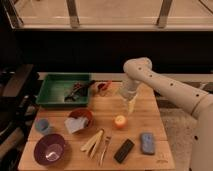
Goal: Place apple in table surface
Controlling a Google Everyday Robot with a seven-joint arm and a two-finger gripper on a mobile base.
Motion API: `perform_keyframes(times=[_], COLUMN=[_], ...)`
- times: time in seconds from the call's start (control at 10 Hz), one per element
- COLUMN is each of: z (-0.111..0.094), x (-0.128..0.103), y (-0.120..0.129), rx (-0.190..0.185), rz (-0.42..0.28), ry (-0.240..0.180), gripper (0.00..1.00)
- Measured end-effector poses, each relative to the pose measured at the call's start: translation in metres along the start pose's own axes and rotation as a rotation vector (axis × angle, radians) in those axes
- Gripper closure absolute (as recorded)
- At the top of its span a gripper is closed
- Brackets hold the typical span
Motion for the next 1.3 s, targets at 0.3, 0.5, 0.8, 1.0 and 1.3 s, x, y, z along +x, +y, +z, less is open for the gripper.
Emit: perform_keyframes(times=[0.3,0.5,0.8,1.0,1.3], z=[0.038,0.05,0.05,0.049,0.063], x=[-0.016,-0.025,-0.026,-0.025,-0.019], y=[0.029,0.04,0.04,0.04,0.028], rx=[-0.098,-0.139,-0.141,-0.139,-0.143], rz=[0.011,0.02,0.017,0.017,0.031], ry=[-0.065,-0.111,-0.112,-0.109,-0.151], gripper=[0.2,0.2,0.2,0.2,0.2])
